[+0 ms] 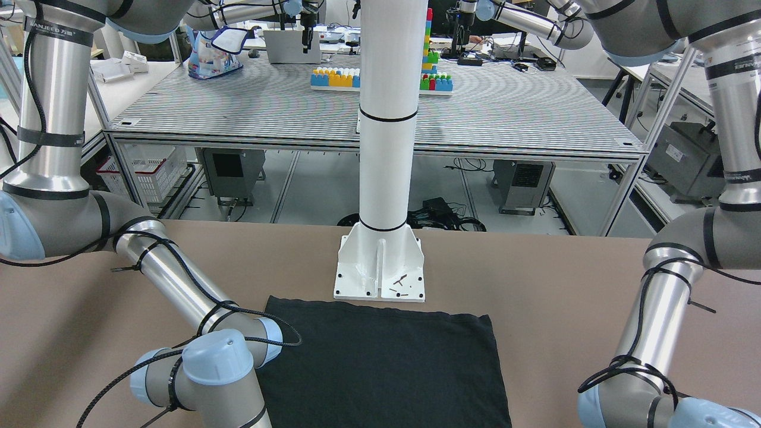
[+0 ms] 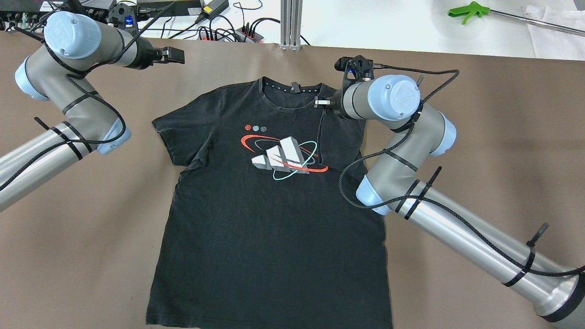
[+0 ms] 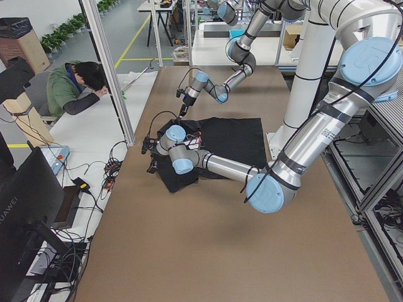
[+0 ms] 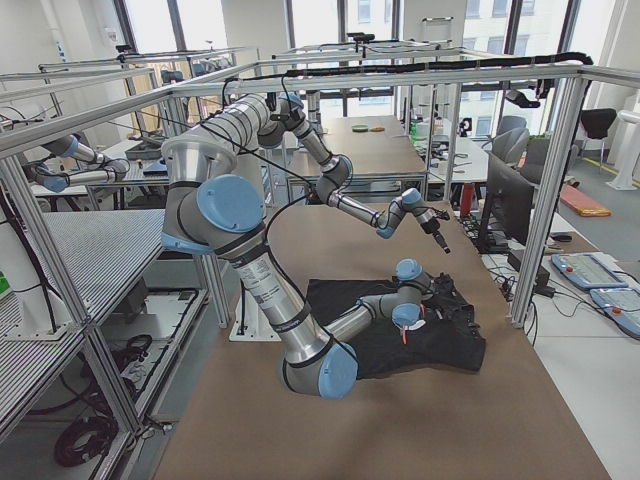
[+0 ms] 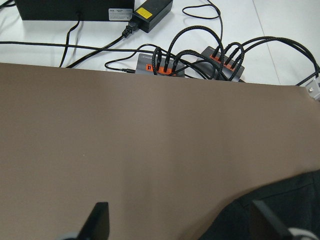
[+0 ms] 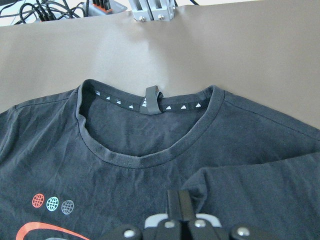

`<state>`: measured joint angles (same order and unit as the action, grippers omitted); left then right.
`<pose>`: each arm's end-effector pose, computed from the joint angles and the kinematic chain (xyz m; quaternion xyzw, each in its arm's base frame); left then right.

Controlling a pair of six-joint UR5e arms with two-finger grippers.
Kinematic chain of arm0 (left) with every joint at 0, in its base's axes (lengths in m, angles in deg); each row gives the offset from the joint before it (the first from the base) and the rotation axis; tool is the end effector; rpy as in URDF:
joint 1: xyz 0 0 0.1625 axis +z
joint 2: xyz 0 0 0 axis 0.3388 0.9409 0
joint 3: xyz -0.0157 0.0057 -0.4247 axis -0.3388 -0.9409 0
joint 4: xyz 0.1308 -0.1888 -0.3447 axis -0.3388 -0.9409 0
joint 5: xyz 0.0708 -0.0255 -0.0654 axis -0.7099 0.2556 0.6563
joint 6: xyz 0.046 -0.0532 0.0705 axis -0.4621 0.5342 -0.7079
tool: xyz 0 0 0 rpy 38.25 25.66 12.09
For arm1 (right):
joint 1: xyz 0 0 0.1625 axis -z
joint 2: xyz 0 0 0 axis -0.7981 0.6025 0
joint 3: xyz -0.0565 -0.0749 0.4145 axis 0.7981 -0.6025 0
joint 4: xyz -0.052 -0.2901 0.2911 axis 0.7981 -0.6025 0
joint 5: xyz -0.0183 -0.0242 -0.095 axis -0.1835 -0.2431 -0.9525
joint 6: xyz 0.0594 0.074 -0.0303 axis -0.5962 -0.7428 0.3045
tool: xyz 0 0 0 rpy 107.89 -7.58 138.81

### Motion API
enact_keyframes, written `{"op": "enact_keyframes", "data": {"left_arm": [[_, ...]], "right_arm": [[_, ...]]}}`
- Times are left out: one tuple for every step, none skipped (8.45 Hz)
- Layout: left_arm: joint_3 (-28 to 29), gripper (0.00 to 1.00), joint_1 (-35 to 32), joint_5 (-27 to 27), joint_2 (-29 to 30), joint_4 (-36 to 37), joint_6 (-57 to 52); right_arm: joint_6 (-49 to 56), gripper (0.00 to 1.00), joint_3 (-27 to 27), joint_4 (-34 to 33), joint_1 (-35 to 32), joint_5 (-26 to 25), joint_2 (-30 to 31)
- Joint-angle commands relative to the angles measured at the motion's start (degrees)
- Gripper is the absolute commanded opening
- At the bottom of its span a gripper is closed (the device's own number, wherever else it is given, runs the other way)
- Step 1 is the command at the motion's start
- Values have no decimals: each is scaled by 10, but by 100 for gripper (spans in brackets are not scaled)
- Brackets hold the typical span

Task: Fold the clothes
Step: 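Grasp the sleeve nearest the right gripper and fold it onto the shirt's chest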

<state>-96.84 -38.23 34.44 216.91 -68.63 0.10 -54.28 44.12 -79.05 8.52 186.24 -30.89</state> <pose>0.3194 -0.7174 0.3429 0.2883 0.4471 -0.1386 0.8354 -0.4669 -0.6252 0.2354 0.2816 -0.4869 0.0854 0.8224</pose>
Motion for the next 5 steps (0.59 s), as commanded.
{"op": "enact_keyframes", "data": {"left_arm": [[3, 100, 6, -8, 1, -1, 0], [3, 100, 6, -8, 1, -1, 0], [3, 100, 6, -8, 2, -1, 0], [2, 100, 6, -8, 2, -2, 0], [0, 100, 6, -7, 1, -2, -6]], "right_arm": [[2, 94, -1, 4, 1, -6, 10], [1, 94, -1, 9, 1, -7, 12], [-2, 94, -1, 10, 1, -7, 11], [-7, 94, 1, 11, 1, -5, 13], [-13, 94, 4, 11, 0, 4, 17]]}}
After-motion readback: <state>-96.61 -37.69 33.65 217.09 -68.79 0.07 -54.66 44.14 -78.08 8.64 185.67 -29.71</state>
